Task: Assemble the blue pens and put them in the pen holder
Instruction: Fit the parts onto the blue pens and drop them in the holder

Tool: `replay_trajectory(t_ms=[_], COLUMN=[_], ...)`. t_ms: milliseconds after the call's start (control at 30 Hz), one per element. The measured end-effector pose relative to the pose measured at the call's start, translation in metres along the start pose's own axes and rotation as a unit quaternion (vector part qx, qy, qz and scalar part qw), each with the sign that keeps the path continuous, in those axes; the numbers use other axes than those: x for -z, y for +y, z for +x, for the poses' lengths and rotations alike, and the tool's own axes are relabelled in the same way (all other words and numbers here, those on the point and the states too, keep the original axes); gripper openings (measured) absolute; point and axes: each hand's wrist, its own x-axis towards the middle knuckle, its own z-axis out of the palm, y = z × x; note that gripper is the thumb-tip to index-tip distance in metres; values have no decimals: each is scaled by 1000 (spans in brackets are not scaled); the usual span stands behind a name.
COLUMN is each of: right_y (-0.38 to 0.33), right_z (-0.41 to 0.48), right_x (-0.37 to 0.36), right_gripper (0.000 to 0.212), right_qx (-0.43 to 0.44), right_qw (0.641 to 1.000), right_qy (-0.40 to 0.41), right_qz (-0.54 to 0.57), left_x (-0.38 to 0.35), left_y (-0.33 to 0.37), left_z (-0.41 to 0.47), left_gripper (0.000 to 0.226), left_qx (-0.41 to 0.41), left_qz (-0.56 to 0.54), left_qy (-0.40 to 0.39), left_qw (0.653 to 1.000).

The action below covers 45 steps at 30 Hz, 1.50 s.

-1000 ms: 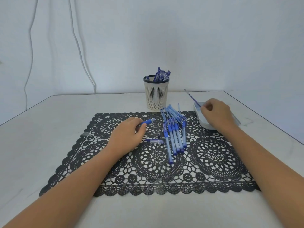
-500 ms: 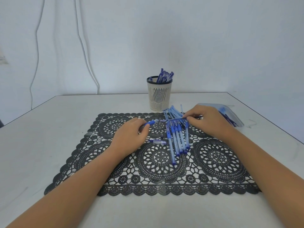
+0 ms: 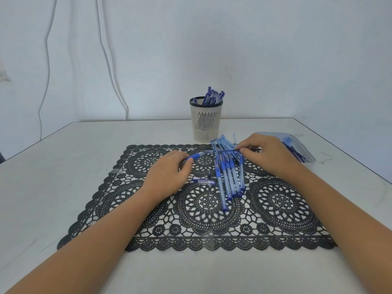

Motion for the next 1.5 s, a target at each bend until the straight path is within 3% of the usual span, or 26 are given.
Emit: replay_trajectory(t_ms=[200, 367, 567, 700, 867, 1100, 1233, 1367, 1500], right_y=[-4, -5, -19, -25, -17, -27, -25, -20, -22], right_z=[-1, -1, -6, -9, -6, -9, -9, -9, -10], right_x=[-1, 4, -8, -12, -4, -26, -33, -37, -48], right_gripper=[17, 20, 19, 32, 3, 6, 16, 20, 24], right_qx=[-1, 5, 43, 32, 5, 32, 1, 22, 56], right_qw=[1000, 999, 995, 996, 999, 998, 998, 993, 972], right_qy=[-16, -20, -76, -83, -53, -60, -52, -76, -113], right_qz=[-7, -33, -43, -4, -7, 15, 22, -83, -199], left_x=[1, 1, 1, 1, 2, 1, 0, 0, -1], left_y=[-1, 4, 6, 7, 6, 7, 5, 1, 1], left_z=[1, -3, -4, -5, -5, -6, -4, -2, -1], left_gripper=[26, 25, 51, 45, 36, 47, 38, 24, 29], left_qx=[9, -63, -115, -110, -94, -118, -91, -44, -37], left_qz=[-8, 56, 69, 45, 24, 31, 16, -6, -5], left_qy=[8, 11, -10, -3, 1, 4, 13, 36, 40], left_qw=[1000, 996, 991, 993, 995, 992, 996, 998, 999])
